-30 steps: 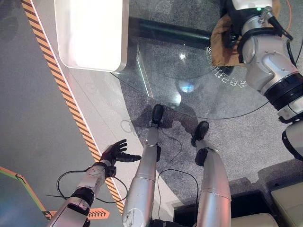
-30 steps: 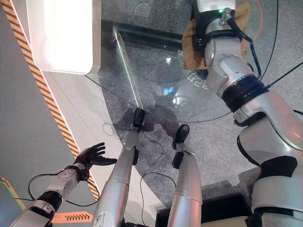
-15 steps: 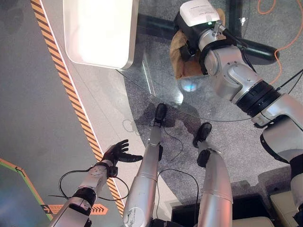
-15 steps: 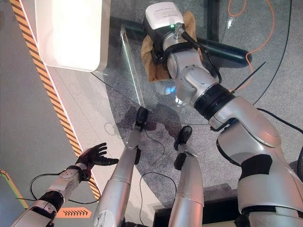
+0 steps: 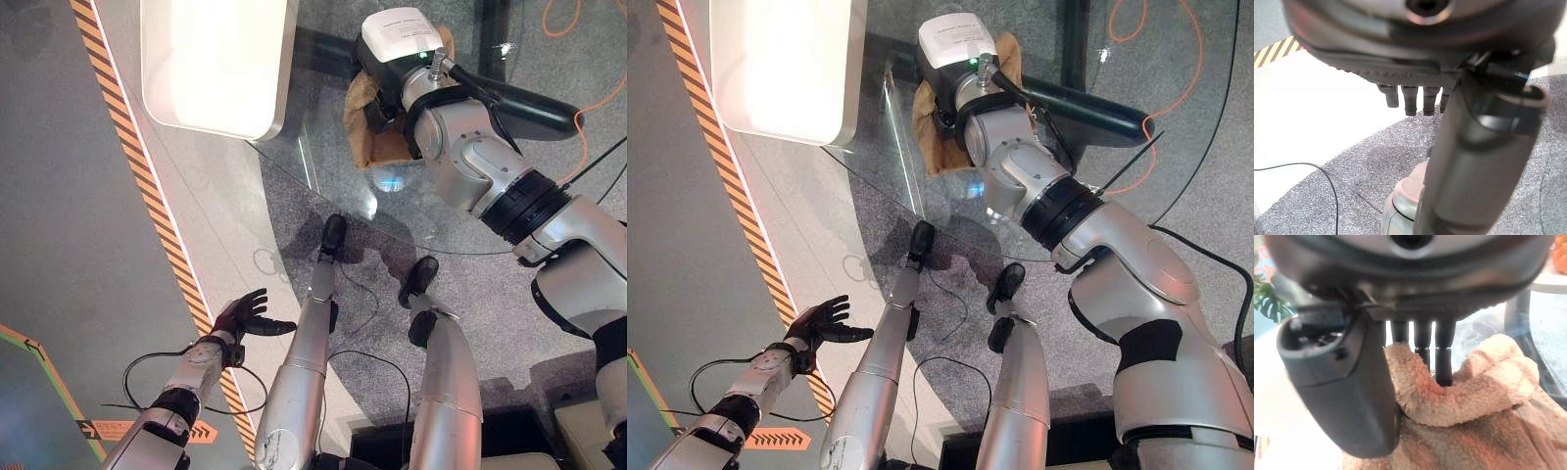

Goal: Wipe the table with a cloth and put it in the basket.

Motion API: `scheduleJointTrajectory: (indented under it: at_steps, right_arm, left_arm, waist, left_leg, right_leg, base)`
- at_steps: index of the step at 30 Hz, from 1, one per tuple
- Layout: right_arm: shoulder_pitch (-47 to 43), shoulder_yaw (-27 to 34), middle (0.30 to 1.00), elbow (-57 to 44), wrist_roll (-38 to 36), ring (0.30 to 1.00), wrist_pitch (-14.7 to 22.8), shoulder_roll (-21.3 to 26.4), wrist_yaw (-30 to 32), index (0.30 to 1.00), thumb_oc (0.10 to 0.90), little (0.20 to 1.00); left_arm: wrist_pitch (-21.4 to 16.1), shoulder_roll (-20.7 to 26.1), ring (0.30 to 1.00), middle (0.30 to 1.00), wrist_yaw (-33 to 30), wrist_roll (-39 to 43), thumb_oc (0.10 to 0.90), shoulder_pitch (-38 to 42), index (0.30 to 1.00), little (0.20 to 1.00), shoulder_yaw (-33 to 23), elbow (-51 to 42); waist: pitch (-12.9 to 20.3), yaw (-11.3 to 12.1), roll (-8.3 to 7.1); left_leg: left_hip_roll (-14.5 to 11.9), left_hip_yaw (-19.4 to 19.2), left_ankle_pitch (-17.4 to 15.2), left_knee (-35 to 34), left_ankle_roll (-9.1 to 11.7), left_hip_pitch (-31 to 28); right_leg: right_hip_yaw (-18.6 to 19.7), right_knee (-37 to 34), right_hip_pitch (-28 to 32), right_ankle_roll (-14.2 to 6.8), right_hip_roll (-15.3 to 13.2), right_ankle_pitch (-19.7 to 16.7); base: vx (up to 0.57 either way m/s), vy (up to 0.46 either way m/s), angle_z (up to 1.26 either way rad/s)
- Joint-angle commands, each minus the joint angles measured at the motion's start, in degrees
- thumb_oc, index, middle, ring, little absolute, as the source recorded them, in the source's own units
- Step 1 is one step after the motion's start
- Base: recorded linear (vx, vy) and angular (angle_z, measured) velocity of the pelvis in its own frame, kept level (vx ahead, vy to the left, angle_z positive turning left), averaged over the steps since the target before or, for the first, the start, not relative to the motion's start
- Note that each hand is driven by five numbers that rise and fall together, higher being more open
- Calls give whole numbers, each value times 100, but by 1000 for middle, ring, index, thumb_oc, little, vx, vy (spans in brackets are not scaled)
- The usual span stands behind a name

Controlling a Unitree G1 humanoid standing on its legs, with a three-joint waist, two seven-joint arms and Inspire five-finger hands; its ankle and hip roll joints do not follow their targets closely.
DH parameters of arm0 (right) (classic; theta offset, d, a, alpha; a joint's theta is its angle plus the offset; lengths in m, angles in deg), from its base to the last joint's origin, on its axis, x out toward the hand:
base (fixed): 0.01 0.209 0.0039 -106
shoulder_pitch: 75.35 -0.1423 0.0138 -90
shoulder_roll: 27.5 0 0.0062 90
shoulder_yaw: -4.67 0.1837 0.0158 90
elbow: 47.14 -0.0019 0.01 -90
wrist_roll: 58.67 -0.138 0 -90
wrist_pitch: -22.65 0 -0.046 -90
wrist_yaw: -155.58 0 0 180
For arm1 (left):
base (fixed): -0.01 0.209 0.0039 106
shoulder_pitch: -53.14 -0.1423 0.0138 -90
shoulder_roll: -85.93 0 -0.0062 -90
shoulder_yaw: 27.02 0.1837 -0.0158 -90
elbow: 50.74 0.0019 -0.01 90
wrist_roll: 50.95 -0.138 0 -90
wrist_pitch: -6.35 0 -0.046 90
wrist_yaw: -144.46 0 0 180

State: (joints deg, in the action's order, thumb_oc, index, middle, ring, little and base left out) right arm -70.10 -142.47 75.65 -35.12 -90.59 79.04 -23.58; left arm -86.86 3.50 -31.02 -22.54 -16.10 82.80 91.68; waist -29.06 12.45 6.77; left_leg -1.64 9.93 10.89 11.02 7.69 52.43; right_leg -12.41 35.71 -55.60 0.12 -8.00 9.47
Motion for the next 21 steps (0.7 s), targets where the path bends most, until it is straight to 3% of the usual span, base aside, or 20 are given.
scheduleJointTrajectory:
  at_steps: [1, 7, 21]
  right_arm:
    - [-546, 100, 300, 156, -70, 300, 27, -295, 815, 300, 100, 200]
    - [-800, 135, 300, 1239, -1101, 300, -7, 100, 1731, 300, 100, 200]
    - [-1116, 141, 300, 2664, -1784, 300, -172, 1375, 2907, 300, 100, 200]
  left_arm:
    - [4, 194, 900, 900, 30, -43, 800, -269, 900, 900, 203, 171]
    - [-48, 287, 900, 900, 30, -47, 800, -352, 900, 900, 236, 116]
    - [-233, 457, 900, 900, 37, 310, 800, -625, 900, 900, 342, -3]
  waist:
    - [-73, 123, -145]
    - [-73, 145, -153]
    - [-73, 0, -136]
  left_leg:
    - [754, -595, -650, 508, -735, -154]
    - [736, -572, -690, 554, -731, -102]
    - [673, -634, -733, 532, -762, -15]
  right_leg:
    - [-238, -1644, 513, -259, 256, -1066]
    - [-269, -1638, 498, -280, 227, -1099]
    - [-231, -1669, 383, -315, 192, -1151]
  base:
    - [0, 0, 0]
    - [-2, -3, 1]
    - [-7, 12, 4]
